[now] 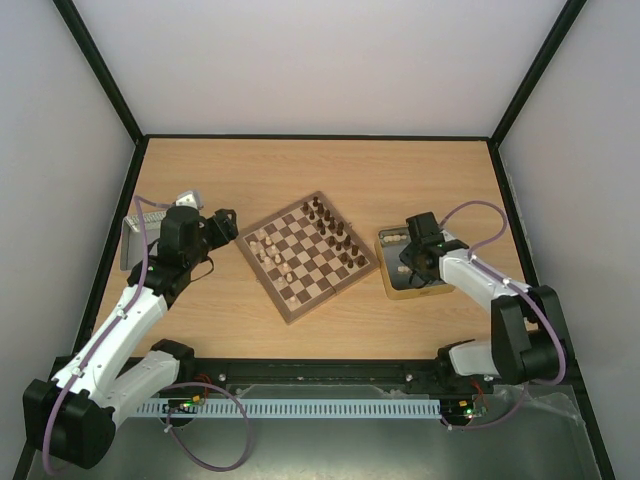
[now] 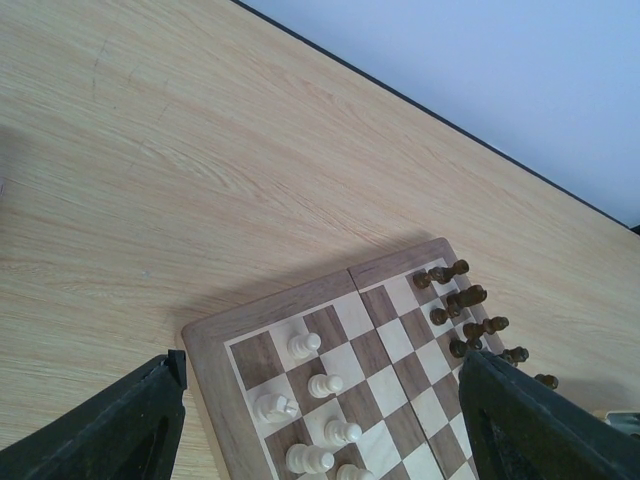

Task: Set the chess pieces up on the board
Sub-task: Pick up the chess piece from the storage box.

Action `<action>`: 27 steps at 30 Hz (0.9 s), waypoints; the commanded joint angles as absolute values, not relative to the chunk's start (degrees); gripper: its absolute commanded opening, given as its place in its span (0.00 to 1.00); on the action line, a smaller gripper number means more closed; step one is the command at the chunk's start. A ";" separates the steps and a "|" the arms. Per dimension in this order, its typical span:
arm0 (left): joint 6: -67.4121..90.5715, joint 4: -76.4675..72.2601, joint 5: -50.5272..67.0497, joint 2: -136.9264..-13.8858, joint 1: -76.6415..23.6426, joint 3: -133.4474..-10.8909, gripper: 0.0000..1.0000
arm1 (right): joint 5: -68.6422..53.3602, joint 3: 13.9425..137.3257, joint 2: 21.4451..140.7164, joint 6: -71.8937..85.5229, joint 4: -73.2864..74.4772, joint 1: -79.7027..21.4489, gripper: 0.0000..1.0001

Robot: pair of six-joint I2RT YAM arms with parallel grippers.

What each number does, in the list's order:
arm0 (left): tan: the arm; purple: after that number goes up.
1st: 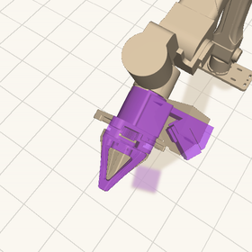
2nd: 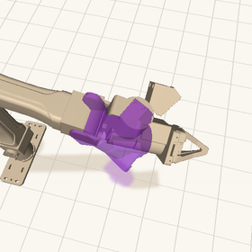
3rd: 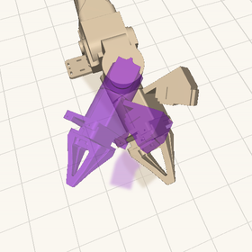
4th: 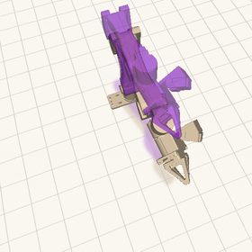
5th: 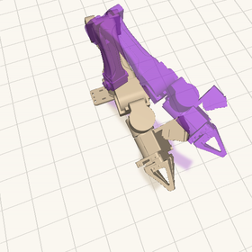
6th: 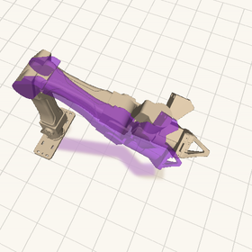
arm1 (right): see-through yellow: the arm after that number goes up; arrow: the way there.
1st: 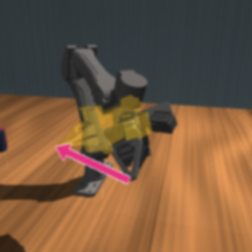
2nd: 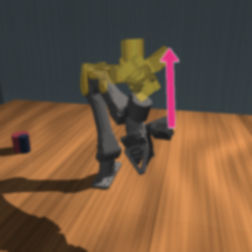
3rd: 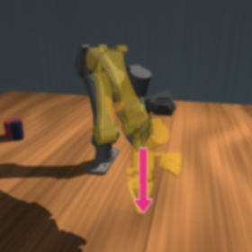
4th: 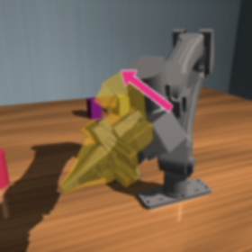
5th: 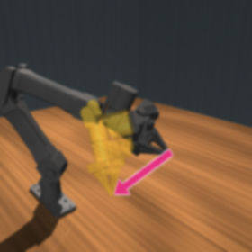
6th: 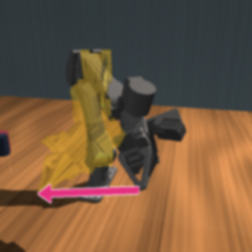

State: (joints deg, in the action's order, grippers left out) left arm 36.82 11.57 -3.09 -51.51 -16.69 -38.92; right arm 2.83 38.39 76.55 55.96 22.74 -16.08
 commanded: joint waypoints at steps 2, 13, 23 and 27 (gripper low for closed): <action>36.20 11.07 -4.04 -51.35 -16.35 -38.15 0.77 | 0.22 38.05 79.43 57.66 22.61 -15.87 0.39; 36.01 11.23 -4.31 -51.40 -16.14 -38.14 0.77 | 1.24 38.41 83.43 56.52 20.21 -15.83 0.27; 31.51 5.46 8.85 -52.03 -17.13 -37.89 0.77 | -3.09 37.06 78.29 55.98 13.13 -15.84 0.07; 30.19 2.88 10.61 -52.88 -20.99 -38.11 0.77 | -5.16 36.64 71.00 59.99 11.15 -15.88 0.07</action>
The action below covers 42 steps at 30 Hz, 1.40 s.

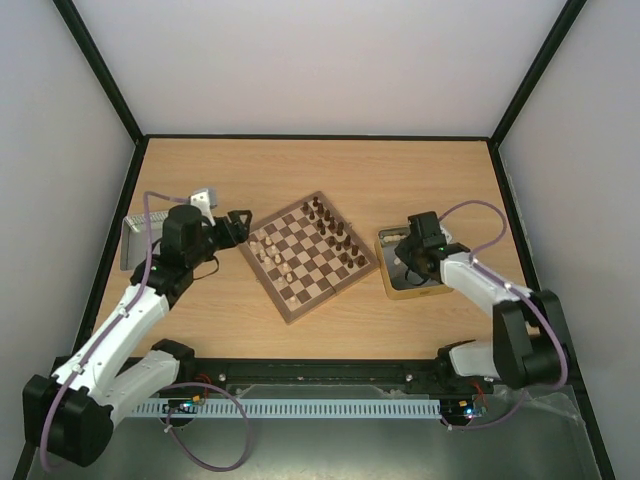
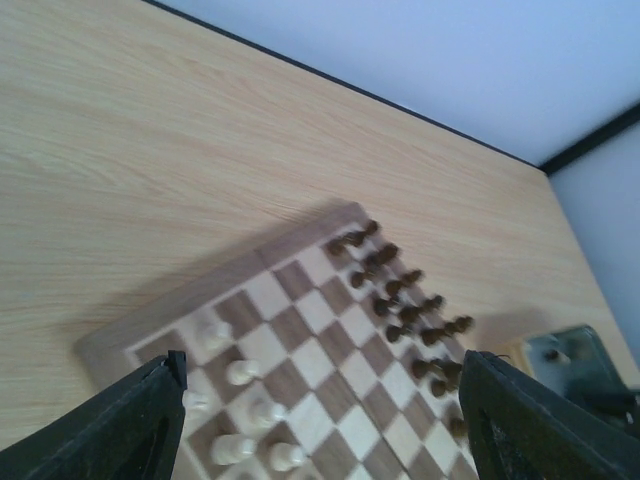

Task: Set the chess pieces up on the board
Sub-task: Pick up the chess piece from the storage box, then place the chess piece on the chessboard.

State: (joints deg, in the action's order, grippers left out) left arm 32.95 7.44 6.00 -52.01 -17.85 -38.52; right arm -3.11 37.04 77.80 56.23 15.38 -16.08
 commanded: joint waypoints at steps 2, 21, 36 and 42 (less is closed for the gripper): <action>30.43 1.39 9.71 -53.95 -24.02 -38.14 0.77 | -7.17 36.77 67.67 63.15 10.83 -15.89 0.07; 29.53 -21.72 0.71 -76.15 -53.59 -48.34 0.80 | -34.72 32.08 58.78 99.10 -7.68 -16.98 0.09; 38.37 -24.78 -0.42 -90.87 -56.07 -57.38 0.57 | -36.97 29.52 56.19 102.05 -10.05 -17.15 0.10; 37.84 -25.08 0.81 -91.71 -56.07 -56.80 0.51 | -38.30 29.15 57.08 101.69 -10.42 -17.20 0.10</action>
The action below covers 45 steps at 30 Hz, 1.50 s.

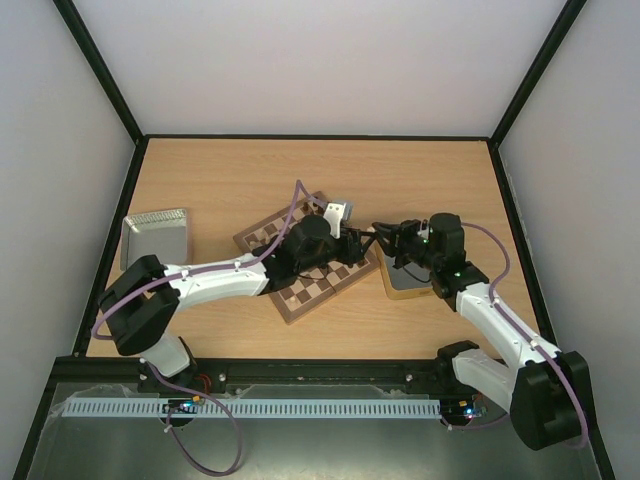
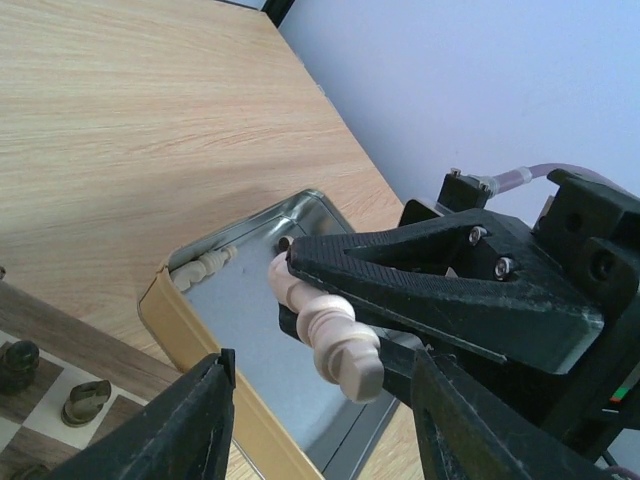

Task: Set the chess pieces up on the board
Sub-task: Place the chess piece on the chessboard.

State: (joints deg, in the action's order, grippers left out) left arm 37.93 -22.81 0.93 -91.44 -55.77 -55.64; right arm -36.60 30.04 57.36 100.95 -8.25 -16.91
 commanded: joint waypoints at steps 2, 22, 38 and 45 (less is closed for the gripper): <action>37.28 -25.29 1.35 -92.05 -56.07 -56.92 0.47 | -38.64 29.36 57.31 101.04 -10.76 -17.22 0.10; 32.43 -18.87 -1.02 -92.28 -56.01 -59.87 0.08 | -40.21 32.86 58.42 91.02 -5.06 -17.14 0.39; 25.33 30.26 -1.40 -78.83 -47.25 -63.40 0.07 | -22.04 41.75 59.71 67.41 8.92 -17.19 0.63; 24.89 42.44 -1.62 -76.62 -44.45 -65.09 0.06 | -20.84 41.79 61.11 65.70 9.41 -17.16 0.63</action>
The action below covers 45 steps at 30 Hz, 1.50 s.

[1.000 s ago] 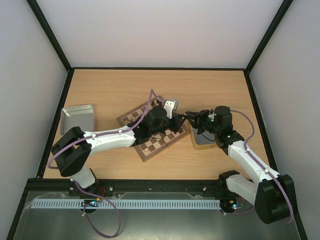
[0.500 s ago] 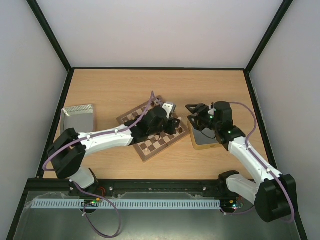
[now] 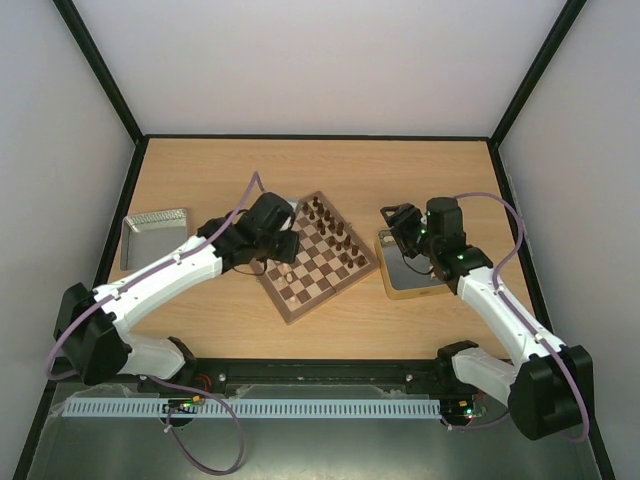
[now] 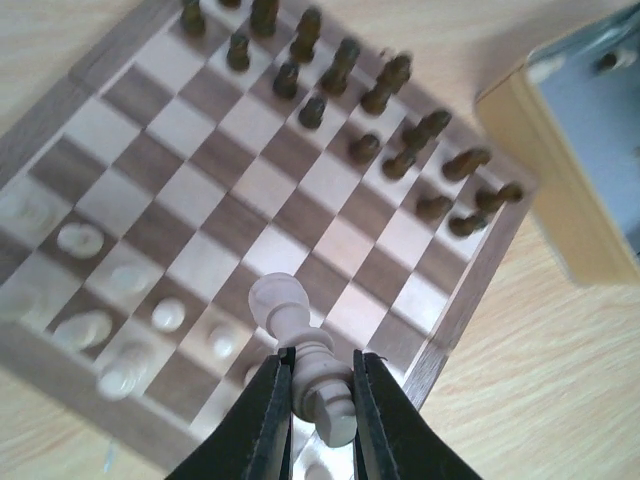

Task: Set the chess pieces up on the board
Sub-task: Place the chess piece on the chessboard.

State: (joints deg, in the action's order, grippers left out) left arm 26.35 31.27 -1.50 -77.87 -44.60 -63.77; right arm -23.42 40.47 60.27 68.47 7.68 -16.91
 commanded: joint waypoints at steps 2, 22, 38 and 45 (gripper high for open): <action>24.87 44.09 -1.79 -77.21 -44.39 -64.73 0.06 | -20.77 41.70 61.43 65.50 9.42 -17.14 0.63; 24.54 42.37 2.94 -83.76 -38.89 -57.64 0.08 | -20.40 41.75 62.33 64.85 10.65 -17.16 0.62; 24.16 37.17 3.70 -86.74 -37.58 -55.04 0.11 | -20.31 41.23 62.23 64.96 10.91 -17.15 0.62; 24.34 37.13 3.67 -86.74 -36.94 -54.41 0.18 | -19.91 40.80 61.72 65.48 10.76 -17.15 0.61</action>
